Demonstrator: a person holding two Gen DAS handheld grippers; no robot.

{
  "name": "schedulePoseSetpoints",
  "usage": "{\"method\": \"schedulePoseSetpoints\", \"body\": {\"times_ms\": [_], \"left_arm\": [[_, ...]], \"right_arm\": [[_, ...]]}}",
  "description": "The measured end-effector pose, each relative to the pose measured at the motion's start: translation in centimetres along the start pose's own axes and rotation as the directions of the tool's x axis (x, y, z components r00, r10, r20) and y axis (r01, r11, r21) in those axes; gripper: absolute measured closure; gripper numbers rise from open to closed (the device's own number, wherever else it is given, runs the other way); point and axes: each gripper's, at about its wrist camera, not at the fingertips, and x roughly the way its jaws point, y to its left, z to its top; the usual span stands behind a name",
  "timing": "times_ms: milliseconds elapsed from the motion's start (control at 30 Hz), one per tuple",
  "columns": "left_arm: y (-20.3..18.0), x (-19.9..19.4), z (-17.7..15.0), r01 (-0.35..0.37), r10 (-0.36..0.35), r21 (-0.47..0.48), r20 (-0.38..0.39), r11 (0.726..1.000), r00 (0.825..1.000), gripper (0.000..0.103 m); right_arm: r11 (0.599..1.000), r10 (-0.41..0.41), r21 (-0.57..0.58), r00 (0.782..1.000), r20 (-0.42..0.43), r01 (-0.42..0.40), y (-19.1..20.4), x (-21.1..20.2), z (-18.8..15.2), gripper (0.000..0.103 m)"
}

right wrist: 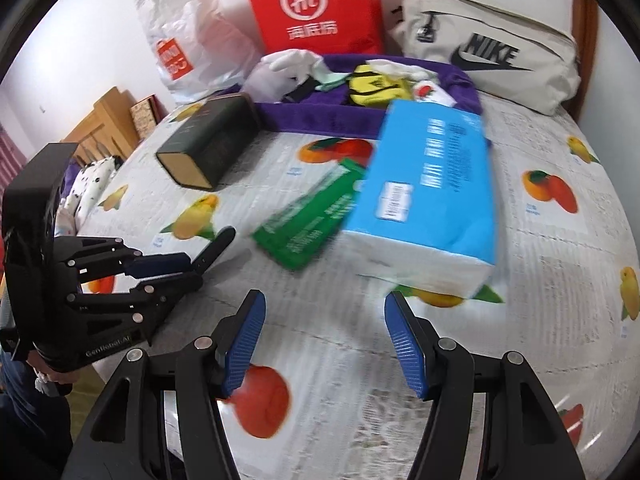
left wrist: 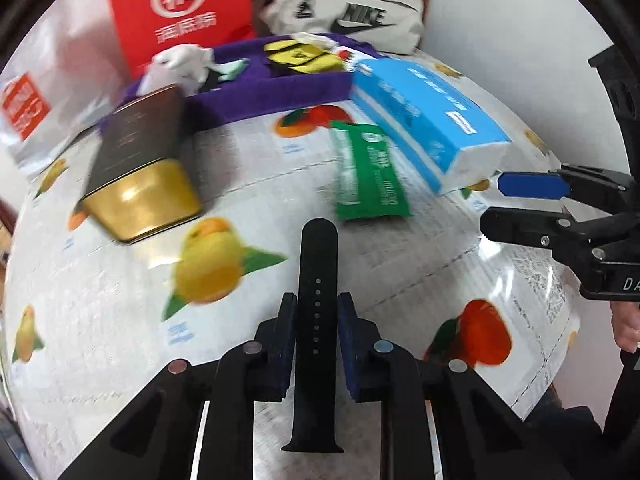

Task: Organize soft objects
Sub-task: 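Grasp the green packet with the right gripper while the left holds the strap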

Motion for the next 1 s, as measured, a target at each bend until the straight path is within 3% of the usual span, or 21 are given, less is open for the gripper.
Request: {"method": "schedulePoseSetpoints", "body": {"times_ms": [200, 300, 467, 600, 700, 1000], "left_arm": [[3.2, -0.9, -1.1, -0.042, 0.043, -0.078, 0.013, 0.996, 0.999, 0.083], [4.4, -1.2, -1.3, -0.048, 0.051, -0.107, 0.026, 0.993, 0.998, 0.083], [6.1, -0.8, -1.5, -0.044, 0.048, -0.134, 0.029, 0.990, 0.998, 0.083], [7.0, -0.2, -1.6, -0.024, 0.027, -0.139, 0.026, 0.990, 0.999, 0.083], [7.5, 0.0, -1.6, -0.003, 0.007, -0.148, 0.030, 0.989, 1.000, 0.083], [8.8, 0.3, -1.2, 0.035, -0.028, -0.161, 0.042, 0.986, 0.999, 0.083]], "right_arm": [[0.999, 0.035, 0.012, 0.999, -0.009, -0.035, 2.8, 2.3, 0.9, 0.041], [0.999, -0.002, 0.046, 1.000, 0.000, 0.002, 3.6, 4.2, 1.1, 0.041], [0.988, -0.137, 0.078, 0.990, 0.034, 0.134, 4.0, 6.1, 1.0, 0.041], [0.981, -0.146, 0.137, 0.988, 0.047, 0.139, 3.9, 6.4, 1.6, 0.041], [0.973, -0.150, 0.185, 0.987, 0.051, 0.139, 3.9, 6.9, 2.2, 0.031], [0.953, -0.246, 0.202, 0.966, 0.081, 0.226, 4.6, 8.6, 3.3, 0.032]]}}
